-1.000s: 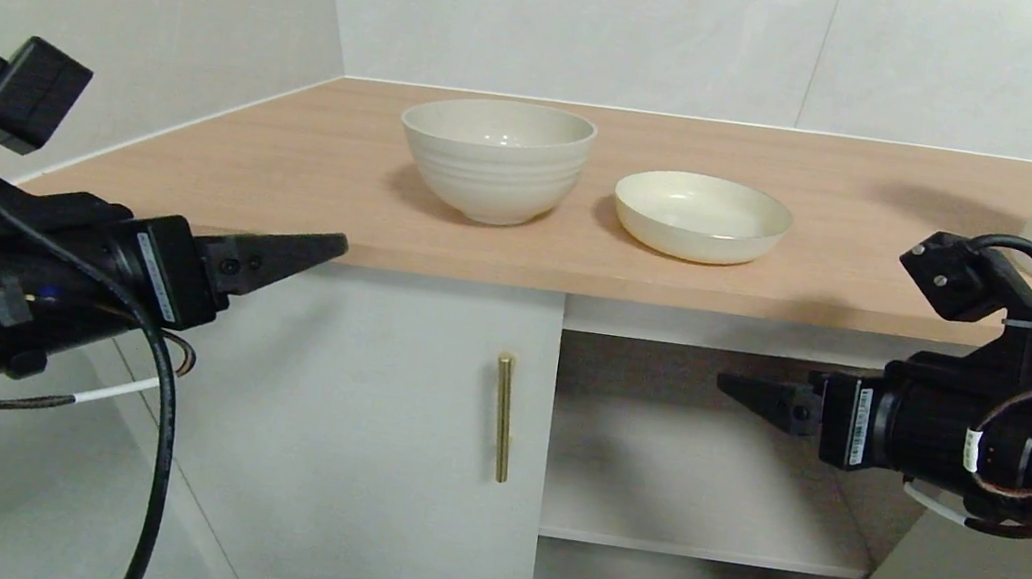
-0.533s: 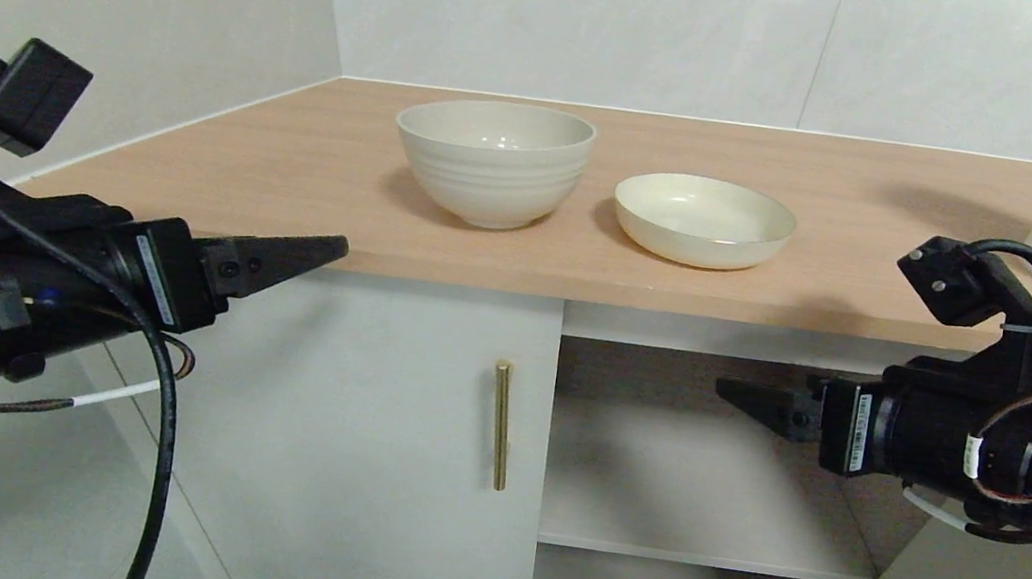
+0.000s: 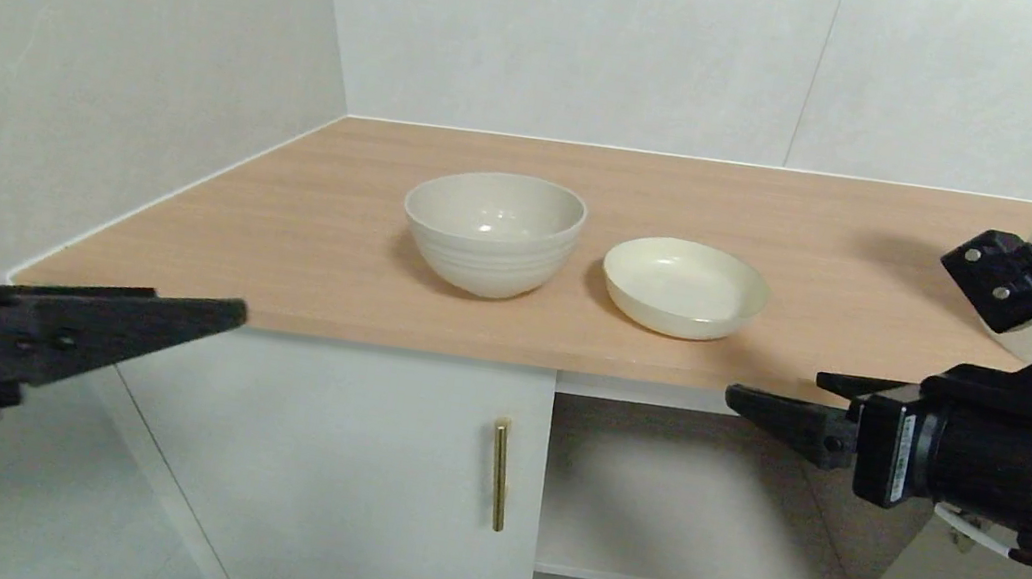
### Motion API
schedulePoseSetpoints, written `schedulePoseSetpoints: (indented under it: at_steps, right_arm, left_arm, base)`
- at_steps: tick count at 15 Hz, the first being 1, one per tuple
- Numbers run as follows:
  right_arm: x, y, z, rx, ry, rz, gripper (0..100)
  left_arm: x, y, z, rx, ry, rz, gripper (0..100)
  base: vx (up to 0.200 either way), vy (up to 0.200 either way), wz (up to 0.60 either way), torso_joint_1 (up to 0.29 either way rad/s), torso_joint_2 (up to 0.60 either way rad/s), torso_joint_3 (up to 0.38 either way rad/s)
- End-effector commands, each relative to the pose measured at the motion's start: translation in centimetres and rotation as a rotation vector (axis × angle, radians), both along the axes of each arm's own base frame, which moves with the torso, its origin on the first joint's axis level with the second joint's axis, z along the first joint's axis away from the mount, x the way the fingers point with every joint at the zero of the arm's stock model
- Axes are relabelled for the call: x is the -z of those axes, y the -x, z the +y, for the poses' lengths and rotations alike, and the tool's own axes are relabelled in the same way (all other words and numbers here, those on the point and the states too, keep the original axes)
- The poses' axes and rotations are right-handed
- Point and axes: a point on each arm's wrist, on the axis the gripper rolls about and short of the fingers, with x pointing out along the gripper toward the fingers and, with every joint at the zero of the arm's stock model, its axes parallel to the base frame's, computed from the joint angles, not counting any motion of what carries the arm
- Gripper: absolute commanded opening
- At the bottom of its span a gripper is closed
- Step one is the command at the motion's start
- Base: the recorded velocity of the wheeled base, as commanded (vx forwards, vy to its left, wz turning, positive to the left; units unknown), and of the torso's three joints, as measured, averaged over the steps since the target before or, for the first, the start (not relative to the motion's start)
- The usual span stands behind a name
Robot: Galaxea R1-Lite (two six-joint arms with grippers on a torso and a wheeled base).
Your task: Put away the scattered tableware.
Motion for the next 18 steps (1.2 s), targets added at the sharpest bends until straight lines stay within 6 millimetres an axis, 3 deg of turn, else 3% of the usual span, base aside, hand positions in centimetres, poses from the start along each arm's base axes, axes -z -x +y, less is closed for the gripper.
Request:
schedulePoseSetpoints:
  at_steps: [1, 6, 8, 10, 13, 14, 16, 18]
  right_arm:
    - [0.0, 0.2, -0.1, -0.002, -0.001, 0.000, 100]
    - [0.1, 0.2, 0.0, -0.005, 0.001, 0.003, 100]
    - [0.2, -0.1, 0.1, -0.002, 0.005, 0.007, 100]
    - [0.2, -0.7, 0.4, 0.003, 0.010, 0.009, 100]
    - [-1.0, -3.1, 1.3, 0.059, 0.050, 0.069, 100]
    - [-1.1, -4.2, 1.8, 0.091, 0.049, 0.157, 100]
    - [-1.0, -5.4, 1.9, 0.143, -0.002, 0.202, 100]
    - [-1.2, -5.9, 2.0, 0.195, -0.008, 0.193, 100]
  left_arm:
    - [-2.2, 2.5, 0.8, 0.019, 0.044, -0.109, 100]
    - [-1.9, 1.8, 0.5, 0.019, 0.034, -0.085, 100]
    - [-1.3, 0.2, -0.2, 0.022, 0.015, -0.035, 100]
    - [-0.7, -1.8, -1.0, 0.021, -0.008, 0.022, 100]
    - [-0.7, -5.5, -2.5, 0.011, -0.031, 0.079, 100]
    - [-0.2, -7.9, -3.3, -0.006, -0.049, 0.120, 100]
    - [1.8, -10.8, -4.2, -0.031, -0.084, 0.205, 100]
    - [2.8, -12.2, -4.7, -0.087, -0.068, 0.264, 100]
  base:
    - [0.000, 0.000, 0.00, 0.149, -0.49, -0.300]
    - [0.000, 0.000, 0.00, 0.176, -0.47, -0.294]
    - [0.000, 0.000, 0.00, 0.159, -0.41, -0.239]
    - [0.000, 0.000, 0.00, 0.066, -0.14, -0.093]
    - [0.000, 0.000, 0.00, 0.011, -0.02, -0.012]
    - [0.000, 0.000, 0.00, 0.000, 0.00, 0.000]
    - [0.000, 0.000, 0.00, 0.000, 0.00, 0.000]
    - [0.000, 0.000, 0.00, 0.000, 0.00, 0.000]
